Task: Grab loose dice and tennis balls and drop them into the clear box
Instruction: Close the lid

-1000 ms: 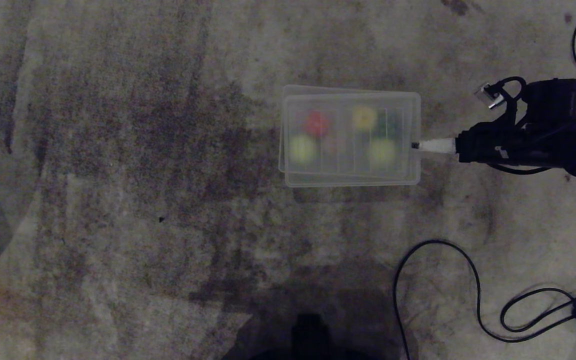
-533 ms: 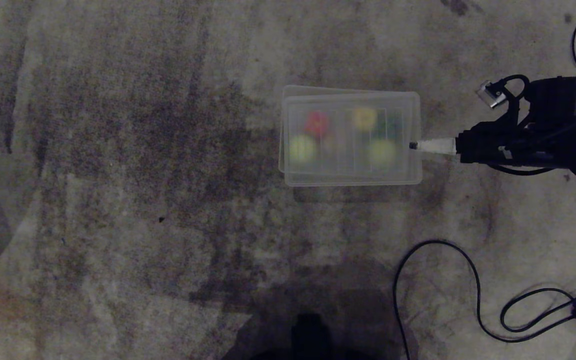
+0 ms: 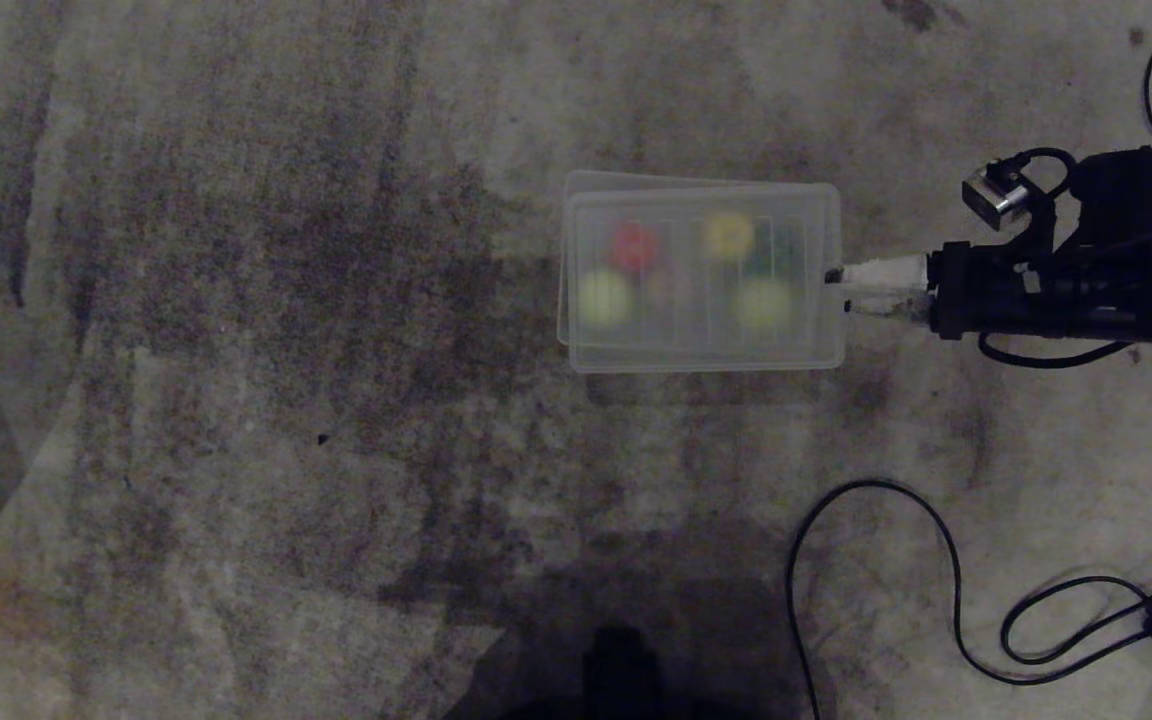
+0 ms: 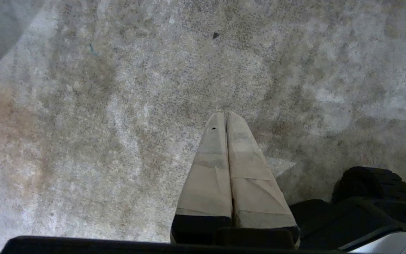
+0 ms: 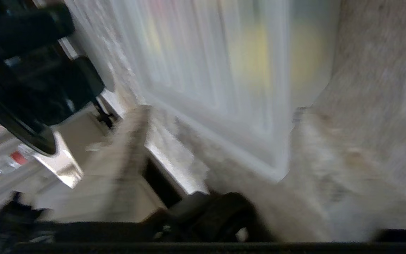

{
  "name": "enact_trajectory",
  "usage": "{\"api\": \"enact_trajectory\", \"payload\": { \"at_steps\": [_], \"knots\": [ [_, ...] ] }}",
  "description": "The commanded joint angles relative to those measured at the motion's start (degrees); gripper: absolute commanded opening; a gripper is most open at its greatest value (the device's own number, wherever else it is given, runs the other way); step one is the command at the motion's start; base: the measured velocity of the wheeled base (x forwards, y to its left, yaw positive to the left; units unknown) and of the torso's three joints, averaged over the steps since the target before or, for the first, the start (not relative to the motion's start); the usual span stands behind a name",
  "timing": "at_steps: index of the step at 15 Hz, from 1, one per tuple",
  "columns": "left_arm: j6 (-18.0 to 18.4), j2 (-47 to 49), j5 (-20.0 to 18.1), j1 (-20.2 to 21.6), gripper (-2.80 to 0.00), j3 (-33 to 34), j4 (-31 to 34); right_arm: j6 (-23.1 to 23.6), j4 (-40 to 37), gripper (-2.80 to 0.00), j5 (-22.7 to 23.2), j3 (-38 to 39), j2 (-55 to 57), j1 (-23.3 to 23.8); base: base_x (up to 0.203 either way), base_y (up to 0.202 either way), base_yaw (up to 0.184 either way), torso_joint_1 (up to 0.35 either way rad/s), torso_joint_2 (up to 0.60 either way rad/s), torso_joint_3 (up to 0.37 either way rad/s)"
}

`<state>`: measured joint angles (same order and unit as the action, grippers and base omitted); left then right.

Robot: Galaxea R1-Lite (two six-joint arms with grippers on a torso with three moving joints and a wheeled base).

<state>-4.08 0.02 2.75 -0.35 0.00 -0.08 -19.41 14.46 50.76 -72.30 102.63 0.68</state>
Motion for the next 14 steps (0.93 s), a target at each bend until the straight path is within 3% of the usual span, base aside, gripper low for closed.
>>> {"api": "enact_trajectory", "payload": {
  "at_steps": [1, 6, 8, 14],
  "knots": [
    [-0.05, 0.06, 0.05, 0.0, -2.8, 0.09, 0.0, -2.18, -0.58, -2.8, -0.48, 1.76, -2.91, 0.11, 0.0, 0.0, 0.0, 0.0, 0.0, 0.0],
    [-0.05, 0.06, 0.06, 0.0, -2.8, 0.09, 0.0, -1.0, -5.35, -2.8, -16.48, 1.4, -0.44, -2.2, 0.0, 0.0, 0.0, 0.0, 0.0, 0.0],
    [-0.05, 0.06, -0.02, 0.0, -2.8, 0.09, 0.0, 1.12, -5.49, -2.8, -20.79, 1.38, 0.34, -2.84, 0.0, 0.0, 0.0, 0.0, 0.0, 0.0],
    [-0.05, 0.06, 0.06, 0.0, -2.8, 0.09, 0.0, 1.31, -5.4, -2.8, -21.06, 1.21, 0.72, -3.32, 0.0, 0.0, 0.0, 0.0, 0.0, 0.0]
  ]
}}
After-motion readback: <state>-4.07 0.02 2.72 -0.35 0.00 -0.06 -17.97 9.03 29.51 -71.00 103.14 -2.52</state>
